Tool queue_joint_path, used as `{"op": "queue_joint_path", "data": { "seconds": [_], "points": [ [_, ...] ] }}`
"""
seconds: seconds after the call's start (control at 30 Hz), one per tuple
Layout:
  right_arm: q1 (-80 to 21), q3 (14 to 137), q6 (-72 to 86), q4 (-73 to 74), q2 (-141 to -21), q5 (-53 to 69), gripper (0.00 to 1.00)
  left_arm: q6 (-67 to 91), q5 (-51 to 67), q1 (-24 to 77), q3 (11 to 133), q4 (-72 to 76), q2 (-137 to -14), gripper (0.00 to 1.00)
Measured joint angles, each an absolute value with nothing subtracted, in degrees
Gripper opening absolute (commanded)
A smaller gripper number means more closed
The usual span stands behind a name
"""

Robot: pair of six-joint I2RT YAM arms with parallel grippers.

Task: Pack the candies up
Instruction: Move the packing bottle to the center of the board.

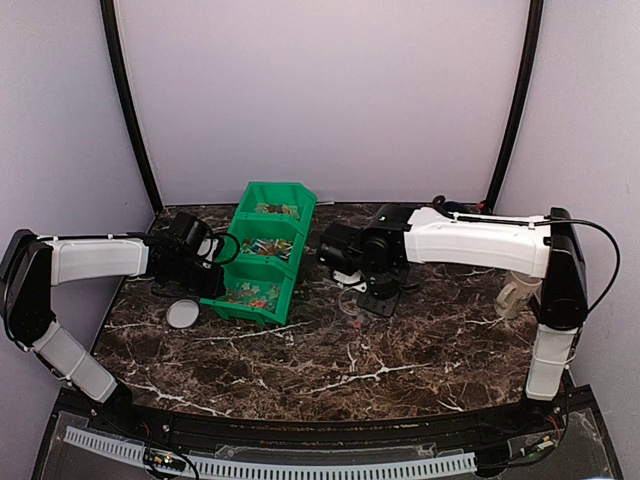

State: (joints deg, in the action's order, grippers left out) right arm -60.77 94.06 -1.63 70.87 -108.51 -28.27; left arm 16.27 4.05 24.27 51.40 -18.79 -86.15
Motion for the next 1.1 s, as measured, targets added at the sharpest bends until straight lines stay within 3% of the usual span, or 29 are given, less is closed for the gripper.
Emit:
{"op": "queue_joint_path", "data": {
  "seconds": [0.63,1.1],
  "points": [
    [-54.7,95.1,-5.4,60.1,-113.7,-40.7,0.0,16.3,4.1,24.3,51.4,-18.8,-86.1,0.0],
    [-53.2,96.4,-13.0,52.0,-111.1,-40.3,0.0,16.3,4.1,24.3,51.4,-18.8,-86.1,0.0]
  ]
}}
